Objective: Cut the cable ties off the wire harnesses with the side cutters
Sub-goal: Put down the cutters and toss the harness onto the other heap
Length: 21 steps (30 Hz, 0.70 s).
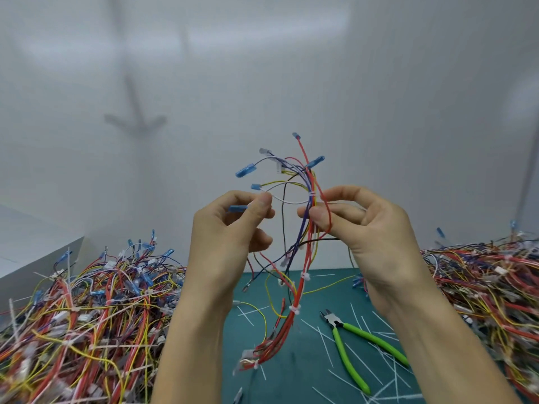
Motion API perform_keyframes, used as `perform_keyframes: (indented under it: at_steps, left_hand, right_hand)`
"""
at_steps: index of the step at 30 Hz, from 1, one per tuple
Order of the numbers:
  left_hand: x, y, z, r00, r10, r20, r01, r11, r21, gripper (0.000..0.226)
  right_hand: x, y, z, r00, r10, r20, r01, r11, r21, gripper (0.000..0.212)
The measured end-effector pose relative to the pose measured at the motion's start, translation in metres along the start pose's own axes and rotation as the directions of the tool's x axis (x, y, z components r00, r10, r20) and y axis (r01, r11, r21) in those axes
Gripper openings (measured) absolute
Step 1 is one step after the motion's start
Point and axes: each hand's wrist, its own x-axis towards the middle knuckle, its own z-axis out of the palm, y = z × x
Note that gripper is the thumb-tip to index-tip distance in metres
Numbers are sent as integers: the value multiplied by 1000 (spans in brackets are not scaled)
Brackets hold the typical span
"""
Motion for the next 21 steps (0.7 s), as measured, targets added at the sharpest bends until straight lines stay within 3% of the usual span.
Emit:
perform_keyframes:
  at_steps: [11,15,18,21]
  left_hand:
    - [0,5,-12,999,-27,46,26,999,27,17]
    - [1,2,-20,985,-58,165,39,993,113,10]
    - [-1,-1,-22,946,-160,283,92,967,238,21]
    - [-2,-4,-18,904,-260,339,122,917,380,46]
  right_hand:
    - [2,-2,-7,999,45,-18,-45,999,-3,18]
    - [3,-4,-9,999,29,-39,-28,999,31,19]
    - [3,-7,-10,999,16,-42,-14,998,56,19]
    - [4,-8,-12,999,9,-46,-6,997,78,19]
